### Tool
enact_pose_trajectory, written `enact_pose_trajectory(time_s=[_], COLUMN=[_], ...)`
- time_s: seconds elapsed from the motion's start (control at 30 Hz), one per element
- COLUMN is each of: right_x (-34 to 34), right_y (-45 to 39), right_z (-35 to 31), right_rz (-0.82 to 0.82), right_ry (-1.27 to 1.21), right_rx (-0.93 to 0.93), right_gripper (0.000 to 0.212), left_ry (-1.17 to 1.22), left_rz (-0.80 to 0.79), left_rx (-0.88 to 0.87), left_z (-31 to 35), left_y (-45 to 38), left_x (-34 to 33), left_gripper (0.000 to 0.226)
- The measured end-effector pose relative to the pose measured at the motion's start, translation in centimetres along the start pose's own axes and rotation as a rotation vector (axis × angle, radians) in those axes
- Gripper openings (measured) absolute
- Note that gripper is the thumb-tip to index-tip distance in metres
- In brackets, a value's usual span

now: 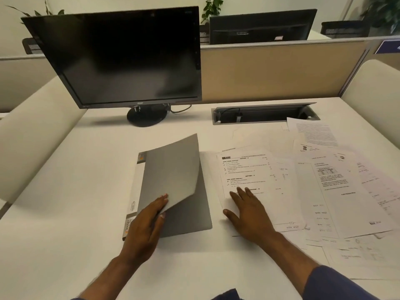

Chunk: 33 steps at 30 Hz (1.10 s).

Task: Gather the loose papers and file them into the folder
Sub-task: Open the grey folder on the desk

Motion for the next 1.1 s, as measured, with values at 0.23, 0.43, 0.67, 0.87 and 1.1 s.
enact_pose_trajectory(time_s=[0.23, 0.43, 0.67, 0.87, 1.1], right_x=[-1.0, -1.9, -2.9, -2.2, -2.5], right_y=[-0.4, -1.3, -1.5, -2.5, -2.8], right_z=[-3.7, -6.2, -7.6, -8.6, -9.3], right_rz=[-0.134, -0.183, -0.206, -0.123, -0.089], right_ry=[-0.082, -0.086, 0.064, 0.104, 0.082], right_rx=[0.236, 0.294, 0.291, 0.171, 0.166], right_gripper=[0.059, 0.068, 0.065, 0.048, 0.046], left_ry=[0.242, 0.321, 0.348, 0.34, 0.228], left_rz=[0.49, 0.64, 0.962, 0.963, 1.026], left_rx=[0.14, 0.235, 0.55, 0.855, 1.072], left_z=[1.3, 1.7, -3.1, -8.1, -10.3], left_y=[0.4, 0.3, 0.6, 2.2, 4.2], left_x=[2.1, 4.4, 6.9, 7.8, 9.1], left_gripper=[0.033, 0.024, 0.023, 0.025, 0.061])
Point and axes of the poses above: each hand's wrist, its own y-axis away from the middle knuckle, its own x-axis out of the back of the hand, z = x × y, the point moved 2 cm from there along -y, towards the middle knuckle, and after that the axes turned 4 degrees about z, right-handed, at the moved point
